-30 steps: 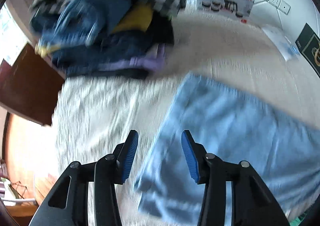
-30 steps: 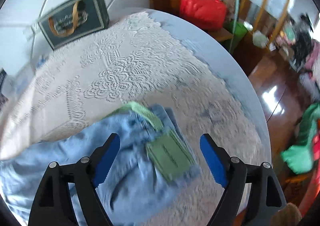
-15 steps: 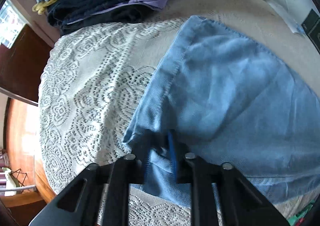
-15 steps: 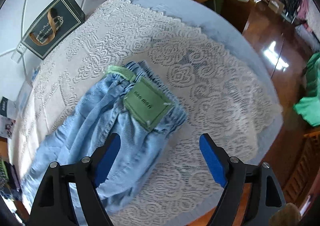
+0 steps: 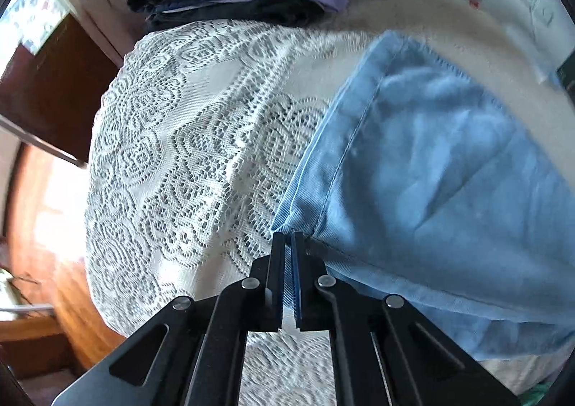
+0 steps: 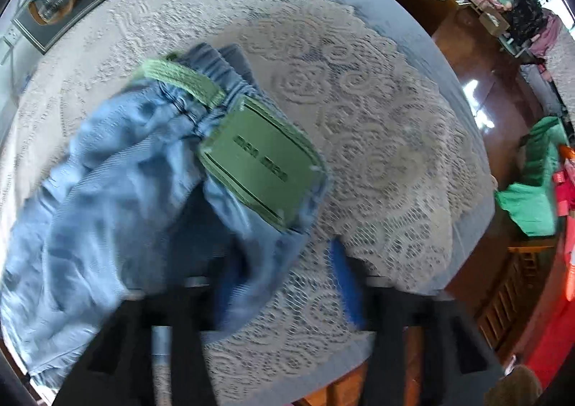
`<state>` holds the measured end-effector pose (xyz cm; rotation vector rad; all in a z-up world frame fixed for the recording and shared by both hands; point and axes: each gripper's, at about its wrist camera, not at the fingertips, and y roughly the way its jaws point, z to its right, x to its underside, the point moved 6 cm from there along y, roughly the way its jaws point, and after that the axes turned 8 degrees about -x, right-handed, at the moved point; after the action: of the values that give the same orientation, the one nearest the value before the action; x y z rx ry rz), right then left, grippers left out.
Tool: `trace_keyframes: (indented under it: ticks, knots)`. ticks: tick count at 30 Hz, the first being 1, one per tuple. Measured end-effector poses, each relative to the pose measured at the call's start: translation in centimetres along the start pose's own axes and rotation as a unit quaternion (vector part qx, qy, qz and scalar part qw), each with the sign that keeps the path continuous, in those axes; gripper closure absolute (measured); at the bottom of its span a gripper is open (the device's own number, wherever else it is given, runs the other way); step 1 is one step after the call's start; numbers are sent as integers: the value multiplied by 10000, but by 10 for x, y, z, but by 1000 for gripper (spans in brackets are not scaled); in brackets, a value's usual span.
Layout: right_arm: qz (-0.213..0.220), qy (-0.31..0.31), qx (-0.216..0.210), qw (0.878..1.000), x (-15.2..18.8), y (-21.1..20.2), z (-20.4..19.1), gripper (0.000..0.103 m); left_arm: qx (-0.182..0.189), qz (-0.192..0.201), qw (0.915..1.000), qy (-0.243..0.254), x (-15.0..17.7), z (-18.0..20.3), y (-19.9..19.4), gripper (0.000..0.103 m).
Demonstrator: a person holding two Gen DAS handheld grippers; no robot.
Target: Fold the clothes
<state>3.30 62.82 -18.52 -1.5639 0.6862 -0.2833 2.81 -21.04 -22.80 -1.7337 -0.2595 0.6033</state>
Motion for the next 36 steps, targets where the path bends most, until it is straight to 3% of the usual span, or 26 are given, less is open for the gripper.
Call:
trace_keyframes:
  ticks: [1,2,3,5,13,17,23,25,27,30,32,33,34,36]
  knots:
    - [133,89,-103,9998,0,-7,1,32,159,76,9998,-112,-2,-3,-8,94]
    - [252,178,-209,9993,0,-13,2,30,257,144,9994,-189,-3,-5,-15,80]
    - [343,242,-273,9987,0,-18,2,29,276,203,9992,-220,-4,-7,-19,58]
    - [496,346,-361,9975,0,-27,4,23,278,239,9990,-248,-5,-8,-22,49]
    - [529,521,-448,9962,6,-21,11,23,274,-85,9989,-361,4,-8,11,49]
    - [677,739,-732,9923,4,-22,17,18,449,-35,9983,-359,2,1,12,48]
    - [806,1067,-1013,9858,-8,-7,17,11,159,-43,9997,-197,-6,12,10,47]
    - [848,1176,-1106,9832,-12,-2,17,11,158,-67,9996,-220,-8,13,9,51]
    - [890,1284,-1199,9804,-17,2,17,11,220,-55,9996,-169,-10,16,5,70]
    - [897,1075,-1200,9829,-20,11,2,11,303,-53,9995,-81,-13,24,1,88]
    - [883,832,-1078,9867,-22,19,-11,8,281,-42,9996,-26,-17,27,-1,90]
    - [863,648,-926,9898,-23,24,-18,10,271,-34,9996,7,-18,28,-2,90]
    - [818,417,-631,9938,-24,26,-24,22,269,-27,9996,40,-19,28,-3,91]
    - [766,-45,-268,9967,-25,26,-37,59,289,-29,9995,98,-21,28,-4,91]
